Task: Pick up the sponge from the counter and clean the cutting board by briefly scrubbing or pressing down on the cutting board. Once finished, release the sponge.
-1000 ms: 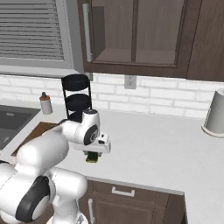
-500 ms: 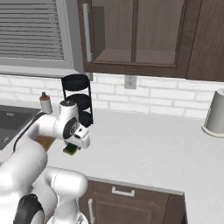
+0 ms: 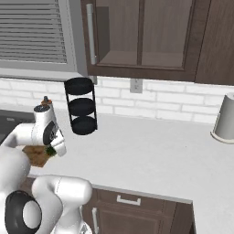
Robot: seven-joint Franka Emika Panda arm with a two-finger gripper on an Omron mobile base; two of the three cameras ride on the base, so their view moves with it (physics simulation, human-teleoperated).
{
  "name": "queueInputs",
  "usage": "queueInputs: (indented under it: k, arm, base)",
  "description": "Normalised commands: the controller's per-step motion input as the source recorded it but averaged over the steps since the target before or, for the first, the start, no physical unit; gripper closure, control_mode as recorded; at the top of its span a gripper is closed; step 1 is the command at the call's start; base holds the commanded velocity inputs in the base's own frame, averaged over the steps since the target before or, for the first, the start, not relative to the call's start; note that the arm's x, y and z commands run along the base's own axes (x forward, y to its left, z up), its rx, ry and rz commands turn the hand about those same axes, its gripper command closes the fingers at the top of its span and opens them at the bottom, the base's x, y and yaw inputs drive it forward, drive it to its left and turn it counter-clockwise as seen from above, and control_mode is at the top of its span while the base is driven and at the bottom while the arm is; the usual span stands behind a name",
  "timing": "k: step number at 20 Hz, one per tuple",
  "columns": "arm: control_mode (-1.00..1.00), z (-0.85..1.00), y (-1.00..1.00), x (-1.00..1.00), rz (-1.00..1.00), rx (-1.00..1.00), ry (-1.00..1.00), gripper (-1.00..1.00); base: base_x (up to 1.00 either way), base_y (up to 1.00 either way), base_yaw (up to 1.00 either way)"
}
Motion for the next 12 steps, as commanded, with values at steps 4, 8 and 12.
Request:
queueInputs:
  k: [4, 8, 12]
  arm:
    - [-1.00, 0.46, 0.55, 0.35, -0.26, 0.07, 0.09, 1.00]
    - [-1.00, 0.02, 0.70, 0.30, -0.21, -0.08, 0.03, 1.00]
    - [-1.00, -0.01, 0.51, 0.22, -0.12, -0.02, 0.08, 1.00]
  base:
    - [0.00, 0.00, 0.00]
    - [0.00, 0.00, 0.00]
    - [0.00, 0.00, 0.00]
